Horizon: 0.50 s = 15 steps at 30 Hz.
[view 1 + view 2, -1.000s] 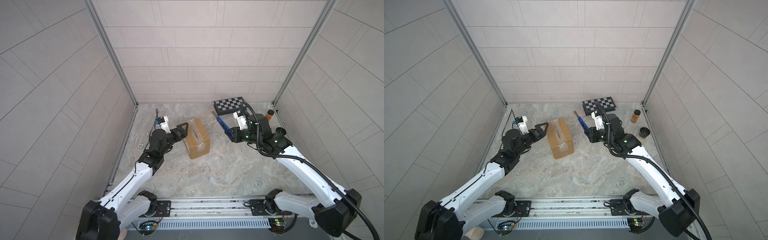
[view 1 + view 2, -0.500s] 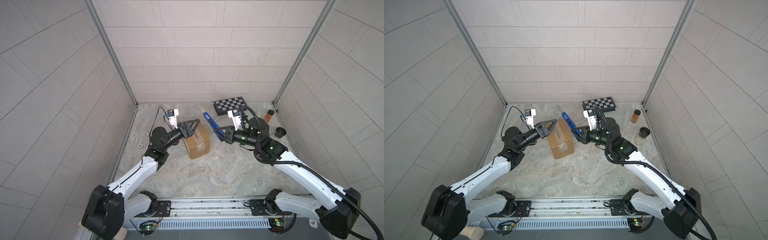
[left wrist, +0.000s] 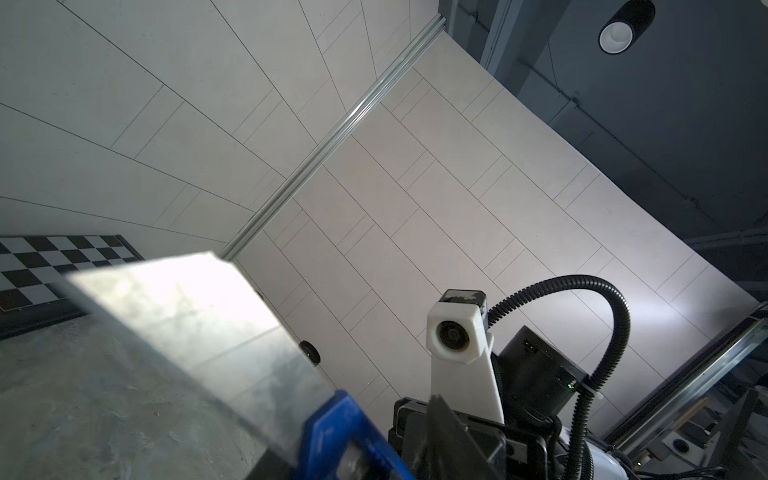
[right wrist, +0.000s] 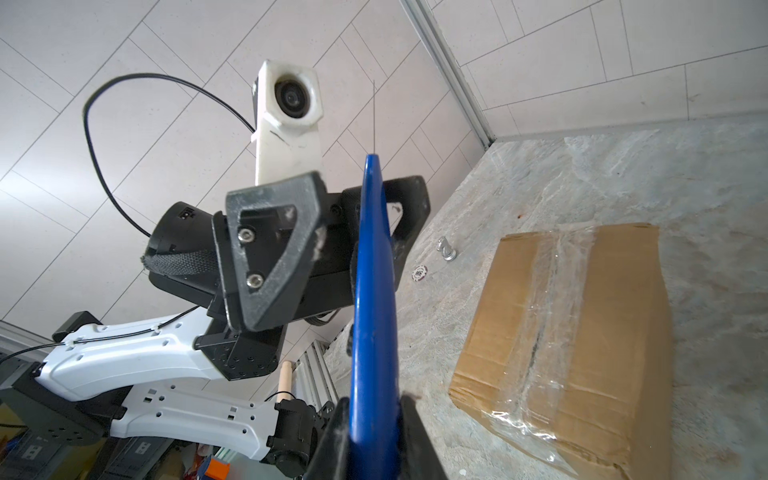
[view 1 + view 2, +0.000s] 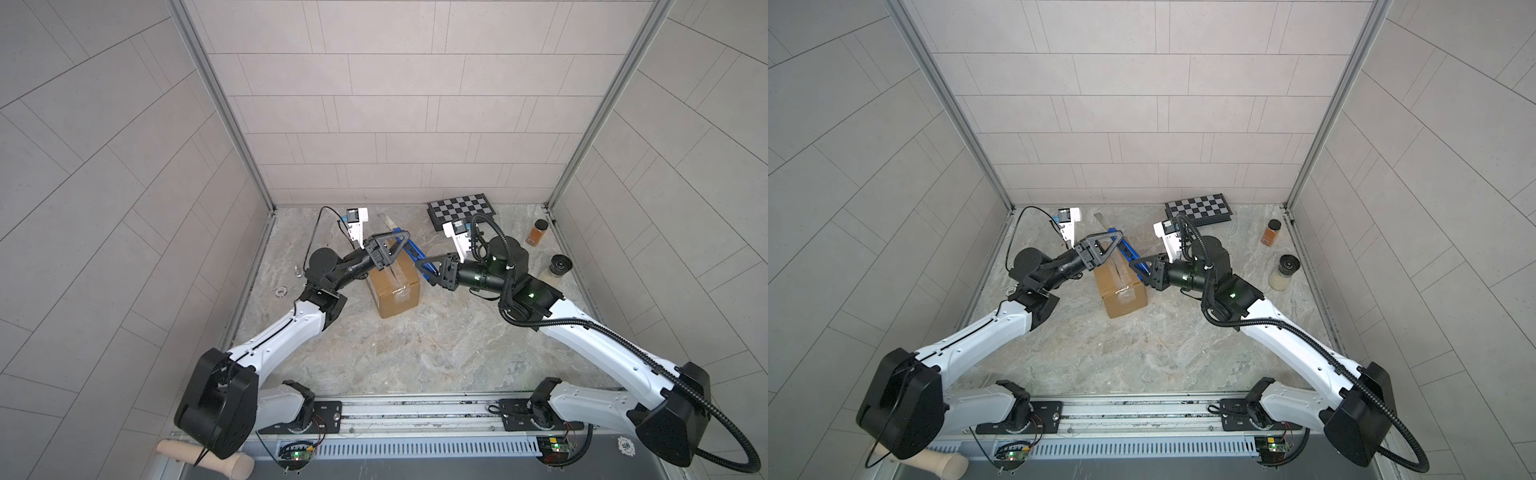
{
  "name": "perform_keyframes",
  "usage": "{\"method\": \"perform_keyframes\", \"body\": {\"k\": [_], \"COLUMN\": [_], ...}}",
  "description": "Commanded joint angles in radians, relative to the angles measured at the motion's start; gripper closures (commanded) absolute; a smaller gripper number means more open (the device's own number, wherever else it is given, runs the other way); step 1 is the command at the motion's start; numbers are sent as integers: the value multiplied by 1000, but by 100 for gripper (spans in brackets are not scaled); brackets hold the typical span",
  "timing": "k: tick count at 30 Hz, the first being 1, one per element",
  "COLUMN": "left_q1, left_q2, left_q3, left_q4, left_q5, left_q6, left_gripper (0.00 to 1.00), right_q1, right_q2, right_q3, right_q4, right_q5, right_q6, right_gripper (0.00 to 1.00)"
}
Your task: Unpack the express box
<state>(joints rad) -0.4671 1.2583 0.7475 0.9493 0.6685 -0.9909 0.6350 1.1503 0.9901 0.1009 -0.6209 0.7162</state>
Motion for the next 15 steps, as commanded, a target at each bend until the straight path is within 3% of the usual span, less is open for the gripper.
{"method": "perform_keyframes", "body": {"k": [1, 4, 14, 15], "left_q1": [-1, -1, -1, -1], "left_q2": [4, 4, -7, -7], "left_q3": [29, 23, 5, 2], "left_q4": [68, 72, 71, 73], "left_q5": [28, 28, -10, -17], "left_q6": [-10, -16, -20, -21], "left_gripper": [57, 63, 100, 100], "right_q1": [5, 6, 4, 4], "right_q2": [0, 7, 12, 12], "right_q3": [-3, -2, -4, -4], "right_q4": [62, 65, 50, 51], "right_q5": [-16, -23, -24, -23], "right_q6": [19, 21, 22, 22], "right_gripper": [100, 100, 100, 100]}}
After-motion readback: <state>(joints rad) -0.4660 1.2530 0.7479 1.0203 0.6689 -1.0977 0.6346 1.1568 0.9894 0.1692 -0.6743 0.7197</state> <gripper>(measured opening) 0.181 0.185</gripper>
